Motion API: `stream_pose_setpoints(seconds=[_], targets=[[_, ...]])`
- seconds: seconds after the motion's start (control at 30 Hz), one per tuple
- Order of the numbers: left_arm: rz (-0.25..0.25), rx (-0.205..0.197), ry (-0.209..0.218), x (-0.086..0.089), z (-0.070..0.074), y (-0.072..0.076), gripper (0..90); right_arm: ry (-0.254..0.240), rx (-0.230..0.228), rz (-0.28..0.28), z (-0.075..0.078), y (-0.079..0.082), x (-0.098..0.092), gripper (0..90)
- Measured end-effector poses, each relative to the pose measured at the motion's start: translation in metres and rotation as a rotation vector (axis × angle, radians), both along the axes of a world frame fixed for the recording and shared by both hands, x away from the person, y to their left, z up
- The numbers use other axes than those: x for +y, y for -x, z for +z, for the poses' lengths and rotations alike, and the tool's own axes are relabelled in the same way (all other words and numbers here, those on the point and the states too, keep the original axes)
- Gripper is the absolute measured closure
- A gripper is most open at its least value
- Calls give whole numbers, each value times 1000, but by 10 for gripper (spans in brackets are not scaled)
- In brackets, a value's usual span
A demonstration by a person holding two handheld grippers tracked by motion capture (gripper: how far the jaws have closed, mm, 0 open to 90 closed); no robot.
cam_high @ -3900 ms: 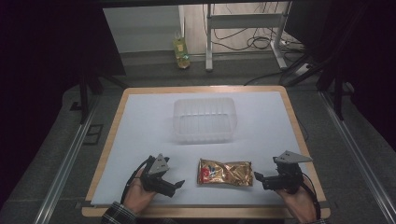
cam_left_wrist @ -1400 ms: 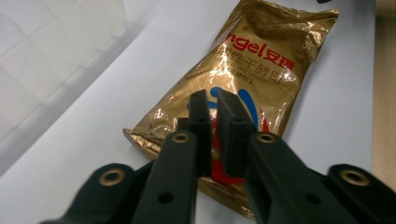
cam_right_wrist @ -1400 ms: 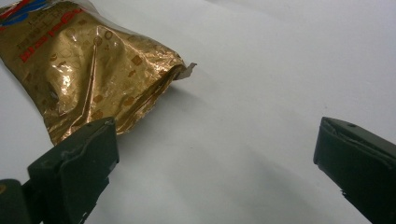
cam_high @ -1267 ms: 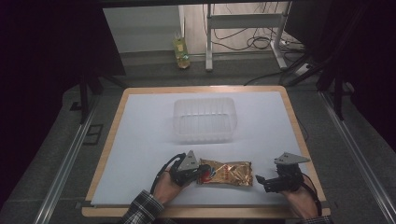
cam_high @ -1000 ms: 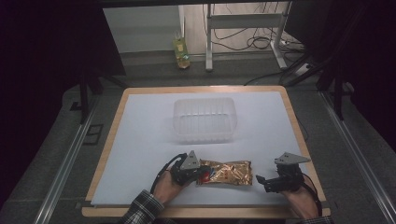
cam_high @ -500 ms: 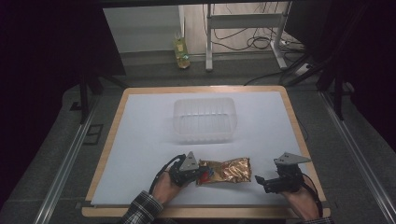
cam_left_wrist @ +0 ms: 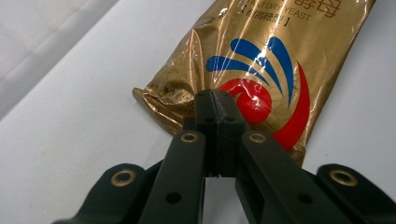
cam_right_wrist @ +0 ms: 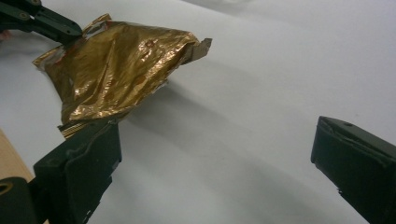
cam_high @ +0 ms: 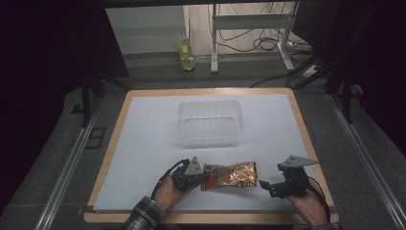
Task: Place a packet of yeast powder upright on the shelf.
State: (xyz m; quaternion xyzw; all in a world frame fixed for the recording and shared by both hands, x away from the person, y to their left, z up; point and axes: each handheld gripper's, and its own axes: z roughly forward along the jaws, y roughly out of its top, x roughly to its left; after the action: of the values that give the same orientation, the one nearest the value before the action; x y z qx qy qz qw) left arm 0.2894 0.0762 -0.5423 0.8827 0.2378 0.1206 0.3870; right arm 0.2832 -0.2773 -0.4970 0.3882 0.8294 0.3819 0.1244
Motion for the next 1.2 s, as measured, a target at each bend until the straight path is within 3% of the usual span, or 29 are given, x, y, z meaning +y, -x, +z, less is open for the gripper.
stream_pose_setpoints(seconds=[0.13, 0.17, 0.2, 0.33, 0.47, 0.5, 0.63, 0.83, 1.03, 1.07, 1.2], targets=[[2, 2, 4, 0, 0, 0, 895, -14, 25, 3, -1, -1, 1, 20], [-7, 5, -5, 1, 0, -1, 895, -38, 51, 10, -1, -1, 3, 20], [2, 10, 13, 0, 0, -1, 895, -47, 59, 15, 0, -1, 4, 19], [1, 16, 19, 1, -1, -2, 895, -67, 81, 13, 1, -1, 9, 20], [3, 18, 24, 1, -1, -2, 895, -111, 114, 7, 3, -3, 12, 19], [-9, 17, 4, 2, 0, -3, 895, -147, 135, 14, 5, -5, 12, 20], [-12, 16, 6, 3, 0, -3, 895, -155, 147, 28, 9, -5, 17, 20], [-10, 18, 4, 2, 0, -3, 895, -151, 238, 40, 3, -14, 35, 30], [-10, 18, 3, 2, 0, -3, 895, -154, 291, 32, -1, -20, 46, 122], [-10, 19, 3, 2, 0, -3, 895, -153, 319, 27, -3, -22, 50, 186], [-10, 20, 4, 2, 0, -3, 895, -188, 345, 37, -5, -27, 55, 302]])
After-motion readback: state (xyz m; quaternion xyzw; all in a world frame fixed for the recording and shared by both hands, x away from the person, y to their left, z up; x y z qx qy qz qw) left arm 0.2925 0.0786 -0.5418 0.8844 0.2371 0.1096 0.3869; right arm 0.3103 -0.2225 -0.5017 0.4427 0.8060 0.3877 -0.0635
